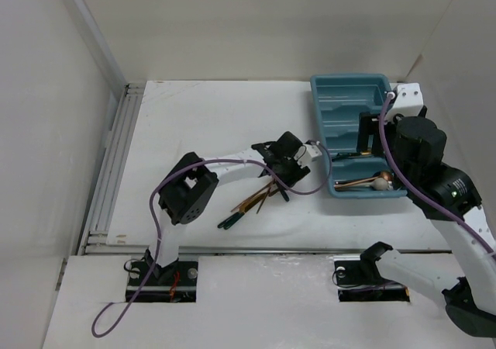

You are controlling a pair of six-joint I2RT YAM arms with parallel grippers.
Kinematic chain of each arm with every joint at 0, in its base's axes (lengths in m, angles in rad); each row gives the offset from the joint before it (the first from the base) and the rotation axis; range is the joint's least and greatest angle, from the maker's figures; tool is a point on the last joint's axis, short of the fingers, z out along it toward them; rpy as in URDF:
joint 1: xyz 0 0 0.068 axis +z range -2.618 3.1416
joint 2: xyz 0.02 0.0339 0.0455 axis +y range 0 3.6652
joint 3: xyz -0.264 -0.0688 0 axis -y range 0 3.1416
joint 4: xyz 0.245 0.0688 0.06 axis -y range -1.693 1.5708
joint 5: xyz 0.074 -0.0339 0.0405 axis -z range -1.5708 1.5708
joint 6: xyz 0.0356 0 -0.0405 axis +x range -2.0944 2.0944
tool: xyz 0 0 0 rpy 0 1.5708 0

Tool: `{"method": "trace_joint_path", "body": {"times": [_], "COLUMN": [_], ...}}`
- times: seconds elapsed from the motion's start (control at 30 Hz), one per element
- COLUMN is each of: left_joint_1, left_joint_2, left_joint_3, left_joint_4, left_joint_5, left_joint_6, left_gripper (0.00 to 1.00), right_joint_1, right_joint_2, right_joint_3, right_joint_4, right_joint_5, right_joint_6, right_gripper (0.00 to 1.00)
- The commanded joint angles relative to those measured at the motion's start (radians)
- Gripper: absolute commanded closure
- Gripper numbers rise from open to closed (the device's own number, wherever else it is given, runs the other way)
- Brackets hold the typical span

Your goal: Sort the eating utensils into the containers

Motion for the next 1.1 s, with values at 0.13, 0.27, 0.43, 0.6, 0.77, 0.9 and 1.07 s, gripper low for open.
{"method": "trace_joint_path", "body": {"times": [0.13, 0.27, 0.43, 0.6, 0.77, 0.9, 1.07], "left_joint_1": [-0.020, -0.030, -0.039, -0.039, -0.039, -0.020, 0.049], "left_joint_2": [0.054, 0.054, 0.043, 0.097, 0.131, 0.079, -0.045], "left_joint_3": [0.102, 0.062, 0.005, 0.054, 0.109, 0.169, 0.283], "left_joint_4": [-0.056, -0.095, -0.116, -0.084, -0.095, -0.116, -0.187], "left_joint_5": [-0.005, 0.008, 0.019, 0.010, 0.001, 0.022, 0.008], "left_joint_6": [0.041, 0.032, 0.023, 0.022, 0.002, -0.011, -0.096], "left_gripper": [0.57, 0.62, 0.64, 0.83, 1.00, 1.00, 1.00], "right_joint_1": [-0.005, -0.005, -0.005, -0.005, -0.005, -0.005, -0.005], "right_joint_2": [-0.006, -0.015, -0.015, -0.005, -0.005, -0.014, -0.023], "right_joint_3": [0.010, 0.019, 0.019, 0.019, 0.029, 0.029, 0.020], "right_joint_4": [-0.029, -0.040, -0.040, -0.020, -0.030, -0.030, 0.029], "right_joint_5": [0.055, 0.075, 0.104, 0.104, 0.113, 0.123, 0.132], "right_joint_6": [0.018, -0.004, -0.040, -0.075, -0.084, -0.084, -0.093], "right_gripper": [0.16, 0.16, 0.16, 0.16, 0.16, 0.16, 0.16]}}
